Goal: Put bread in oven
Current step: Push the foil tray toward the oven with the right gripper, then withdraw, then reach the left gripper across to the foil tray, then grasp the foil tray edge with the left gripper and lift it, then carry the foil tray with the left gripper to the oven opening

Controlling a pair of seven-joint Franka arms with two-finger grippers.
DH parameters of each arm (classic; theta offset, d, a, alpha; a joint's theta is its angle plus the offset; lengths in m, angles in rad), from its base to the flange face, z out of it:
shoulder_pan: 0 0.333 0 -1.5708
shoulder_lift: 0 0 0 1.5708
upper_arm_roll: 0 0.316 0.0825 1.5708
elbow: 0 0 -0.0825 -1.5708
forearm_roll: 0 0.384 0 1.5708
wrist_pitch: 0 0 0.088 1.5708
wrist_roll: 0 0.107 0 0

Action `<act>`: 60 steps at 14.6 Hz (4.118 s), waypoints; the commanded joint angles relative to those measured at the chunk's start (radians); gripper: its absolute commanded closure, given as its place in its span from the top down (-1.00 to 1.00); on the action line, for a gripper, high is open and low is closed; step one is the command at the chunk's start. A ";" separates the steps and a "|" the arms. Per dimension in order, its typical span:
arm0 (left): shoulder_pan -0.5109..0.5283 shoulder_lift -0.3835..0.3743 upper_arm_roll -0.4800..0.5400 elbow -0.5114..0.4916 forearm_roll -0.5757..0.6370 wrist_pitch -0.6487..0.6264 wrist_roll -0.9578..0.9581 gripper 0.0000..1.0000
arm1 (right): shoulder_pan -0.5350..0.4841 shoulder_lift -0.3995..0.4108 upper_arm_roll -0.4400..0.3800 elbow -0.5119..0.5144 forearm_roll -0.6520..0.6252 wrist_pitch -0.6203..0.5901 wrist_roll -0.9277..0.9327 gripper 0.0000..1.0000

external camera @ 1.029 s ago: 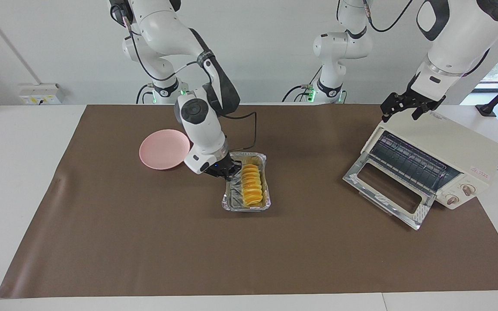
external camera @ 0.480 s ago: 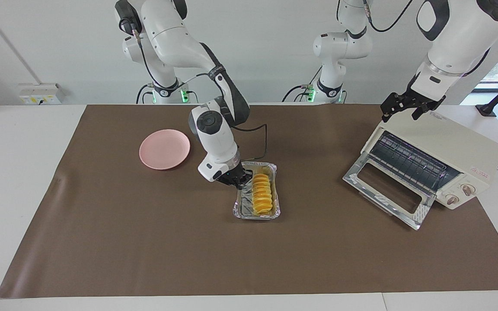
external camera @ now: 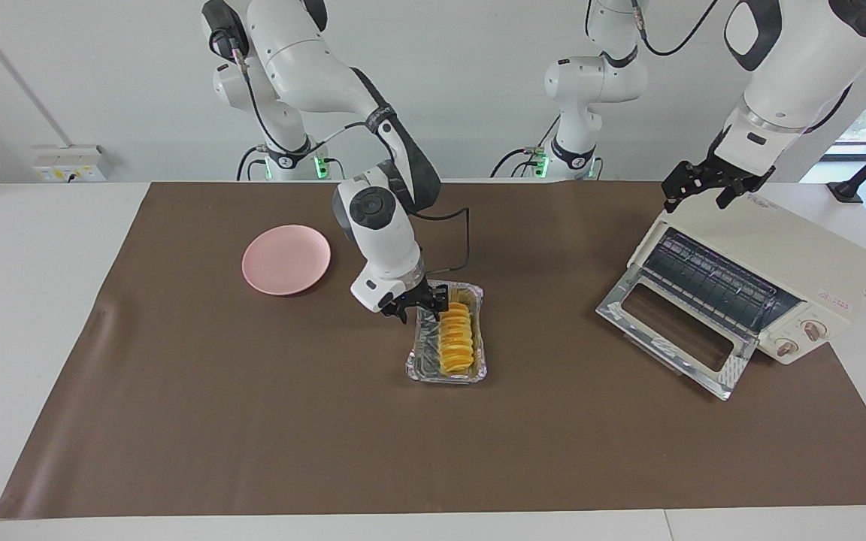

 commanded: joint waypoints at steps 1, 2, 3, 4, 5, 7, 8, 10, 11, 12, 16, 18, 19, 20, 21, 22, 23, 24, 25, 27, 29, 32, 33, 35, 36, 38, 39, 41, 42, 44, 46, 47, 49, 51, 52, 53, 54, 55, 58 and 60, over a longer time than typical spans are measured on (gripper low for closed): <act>0.012 -0.026 -0.003 -0.022 -0.012 -0.001 0.008 1.00 | -0.037 -0.078 -0.004 0.048 -0.038 -0.122 -0.004 1.00; 0.010 -0.026 -0.004 -0.022 -0.012 0.001 0.011 1.00 | -0.060 -0.127 -0.004 0.044 -0.038 -0.174 -0.027 1.00; 0.001 -0.026 -0.004 -0.022 -0.012 0.001 0.008 1.00 | -0.084 -0.181 -0.006 0.045 -0.040 -0.234 -0.074 1.00; -0.001 -0.026 -0.006 -0.022 -0.012 -0.007 0.009 1.00 | -0.120 -0.231 -0.007 0.038 -0.040 -0.277 -0.125 1.00; -0.002 -0.027 -0.012 -0.022 -0.014 -0.009 0.003 1.00 | -0.153 -0.283 -0.006 0.025 -0.040 -0.320 -0.177 1.00; -0.036 -0.027 -0.014 -0.028 -0.008 0.005 0.006 1.00 | -0.213 -0.360 -0.007 0.025 -0.040 -0.416 -0.261 1.00; -0.042 -0.024 -0.015 -0.025 -0.009 0.040 0.009 1.00 | -0.253 -0.394 -0.007 0.025 -0.040 -0.464 -0.298 1.00; -0.089 -0.006 -0.027 -0.019 -0.014 0.080 0.003 1.00 | -0.342 -0.448 -0.007 0.027 -0.040 -0.539 -0.376 1.00; -0.117 0.019 -0.027 -0.007 -0.018 0.091 0.003 1.00 | -0.382 -0.468 -0.007 0.036 -0.040 -0.568 -0.410 1.00; -0.151 0.060 -0.027 0.028 -0.020 0.090 0.001 1.00 | -0.413 -0.477 -0.010 0.045 -0.043 -0.590 -0.430 1.00; -0.276 0.288 -0.024 0.258 -0.041 0.040 -0.069 1.00 | -0.447 -0.485 -0.027 0.078 -0.141 -0.644 -0.446 1.00; -0.330 0.402 -0.023 0.381 -0.047 0.051 -0.144 1.00 | -0.448 -0.493 -0.030 0.056 -0.143 -0.661 -0.449 1.00; -0.344 0.437 -0.023 0.420 -0.069 0.062 -0.167 1.00 | -0.450 -0.490 -0.030 0.058 -0.143 -0.677 -0.449 1.00; -0.365 0.479 -0.020 0.449 -0.089 0.085 -0.193 1.00 | -0.450 -0.483 -0.030 0.062 -0.146 -0.691 -0.452 1.00; -0.407 0.522 -0.017 0.479 -0.090 0.120 -0.233 1.00 | -0.451 -0.480 -0.032 0.064 -0.150 -0.699 -0.457 1.00; -0.448 0.545 -0.012 0.486 -0.087 0.164 -0.283 1.00 | -0.451 -0.480 -0.030 0.059 -0.164 -0.704 -0.467 1.00; -0.480 0.554 -0.012 0.483 -0.084 0.198 -0.304 1.00 | -0.451 -0.480 -0.030 0.051 -0.166 -0.710 -0.472 1.00; -0.508 0.582 -0.009 0.483 -0.084 0.209 -0.324 1.00 | -0.450 -0.483 -0.030 0.029 -0.166 -0.705 -0.475 1.00; -0.533 0.612 -0.009 0.483 -0.084 0.235 -0.360 1.00 | -0.445 -0.494 -0.030 -0.005 -0.166 -0.692 -0.474 1.00; -0.582 0.661 -0.009 0.472 -0.080 0.290 -0.374 1.00 | -0.442 -0.502 -0.030 -0.024 -0.166 -0.644 -0.466 1.00; -0.605 0.692 -0.009 0.460 -0.081 0.330 -0.422 1.00 | -0.448 -0.503 -0.030 -0.044 -0.170 -0.616 -0.467 1.00; -0.625 0.682 -0.009 0.366 -0.078 0.444 -0.430 1.00 | -0.454 -0.505 -0.030 -0.064 -0.170 -0.592 -0.467 1.00; -0.632 0.686 -0.009 0.366 -0.078 0.447 -0.439 1.00 | -0.454 -0.506 -0.030 -0.068 -0.169 -0.592 -0.464 1.00; -0.654 0.715 -0.009 0.363 -0.078 0.456 -0.456 0.98 | -0.454 -0.505 -0.030 -0.064 -0.170 -0.592 -0.467 1.00; -0.654 0.717 -0.009 0.363 -0.078 0.456 -0.456 0.94 | -0.454 -0.496 -0.030 -0.051 -0.170 -0.602 -0.469 1.00; -0.656 0.715 -0.009 0.339 -0.078 0.458 -0.459 0.88 | -0.462 -0.483 -0.032 -0.033 -0.170 -0.628 -0.469 1.00; -0.657 0.712 -0.009 0.308 -0.078 0.477 -0.469 0.81 | -0.462 -0.464 -0.032 -0.016 -0.170 -0.639 -0.469 1.00; -0.669 0.709 -0.009 0.280 -0.078 0.507 -0.483 0.73 | -0.462 -0.459 -0.032 -0.004 -0.182 -0.633 -0.467 1.00; -0.669 0.709 -0.012 0.282 -0.078 0.510 -0.485 0.67 | -0.462 -0.459 -0.030 -0.002 -0.204 -0.626 -0.469 1.00; -0.669 0.709 -0.012 0.279 -0.078 0.519 -0.486 0.61 | -0.462 -0.459 -0.030 -0.002 -0.207 -0.595 -0.473 1.00; -0.669 0.709 -0.012 0.279 -0.080 0.528 -0.502 0.29 | -0.457 -0.459 -0.030 -0.002 -0.209 -0.593 -0.480 1.00; -0.671 0.709 -0.012 0.276 -0.080 0.531 -0.514 -0.01 | -0.457 -0.459 -0.030 -0.002 -0.209 -0.589 -0.483 1.00; -0.669 0.709 -0.009 0.271 -0.080 0.530 -0.516 -0.96 | -0.457 -0.460 -0.030 -0.002 -0.207 -0.569 -0.483 1.00; -0.665 0.709 -0.007 0.268 -0.078 0.528 -0.516 -1.00 | -0.457 -0.460 -0.030 -0.002 -0.195 -0.572 -0.477 1.00; -0.660 0.708 -0.006 0.270 -0.078 0.527 -0.516 -1.00 | -0.457 -0.460 -0.030 -0.002 -0.192 -0.573 -0.475 1.00; -0.654 0.708 -0.007 0.270 -0.080 0.522 -0.517 -1.00 | -0.457 -0.460 -0.029 -0.002 -0.189 -0.572 -0.475 1.00; -0.654 0.706 -0.006 0.271 -0.080 0.510 -0.540 -1.00 | -0.457 -0.459 -0.029 -0.001 -0.187 -0.569 -0.474 1.00; -0.654 0.705 0.011 0.277 -0.083 0.489 -0.577 -1.00 | -0.457 -0.459 -0.029 0.001 -0.184 -0.567 -0.472 1.00; -0.654 0.674 0.052 0.302 -0.090 0.426 -0.621 -1.00 | -0.457 -0.459 -0.029 0.004 -0.183 -0.569 -0.470 1.00; -0.656 0.654 0.120 0.337 -0.093 0.365 -0.689 -1.00 | -0.457 -0.459 -0.029 0.002 -0.155 -0.572 -0.457 1.00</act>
